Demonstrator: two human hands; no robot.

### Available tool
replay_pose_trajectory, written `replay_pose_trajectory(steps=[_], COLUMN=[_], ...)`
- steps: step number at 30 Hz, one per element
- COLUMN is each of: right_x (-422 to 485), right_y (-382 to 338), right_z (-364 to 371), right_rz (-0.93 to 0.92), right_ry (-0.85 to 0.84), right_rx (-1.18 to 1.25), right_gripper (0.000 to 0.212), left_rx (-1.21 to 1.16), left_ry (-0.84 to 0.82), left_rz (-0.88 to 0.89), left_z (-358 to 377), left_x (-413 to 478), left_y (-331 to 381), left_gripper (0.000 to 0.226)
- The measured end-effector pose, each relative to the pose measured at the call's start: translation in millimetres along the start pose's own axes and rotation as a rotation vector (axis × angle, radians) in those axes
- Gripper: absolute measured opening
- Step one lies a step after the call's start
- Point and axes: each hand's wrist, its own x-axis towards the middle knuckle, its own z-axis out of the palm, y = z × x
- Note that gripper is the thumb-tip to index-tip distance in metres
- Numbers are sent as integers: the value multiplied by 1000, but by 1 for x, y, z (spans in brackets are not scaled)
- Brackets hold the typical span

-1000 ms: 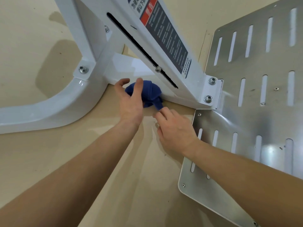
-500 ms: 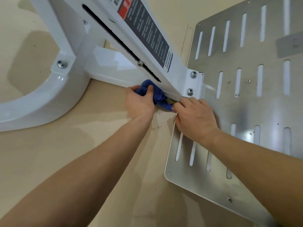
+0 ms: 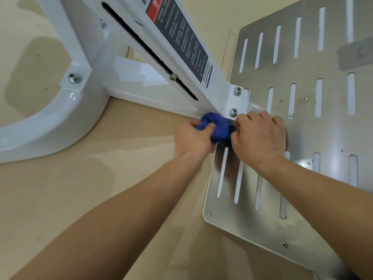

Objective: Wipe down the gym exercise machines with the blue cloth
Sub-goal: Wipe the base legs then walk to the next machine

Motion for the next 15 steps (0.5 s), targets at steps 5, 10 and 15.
replay_pose_trajectory(steps=[5,10,15], right_x=[8,9,5], right_y=[6,-13,-37], right_z=[-2,2,4], right_rz=[24,-12,-153], right_ry=[14,35,76], right_rx=[24,65,156], right_gripper=[21,17,12], left_rx=[1,87,180], left_ry=[-27,212,306], left_rz=[30,189,362], left_z=[10,-55,-86], left_x=[-5,39,44], left_y=[3,2,8], left_gripper=[19,18,16])
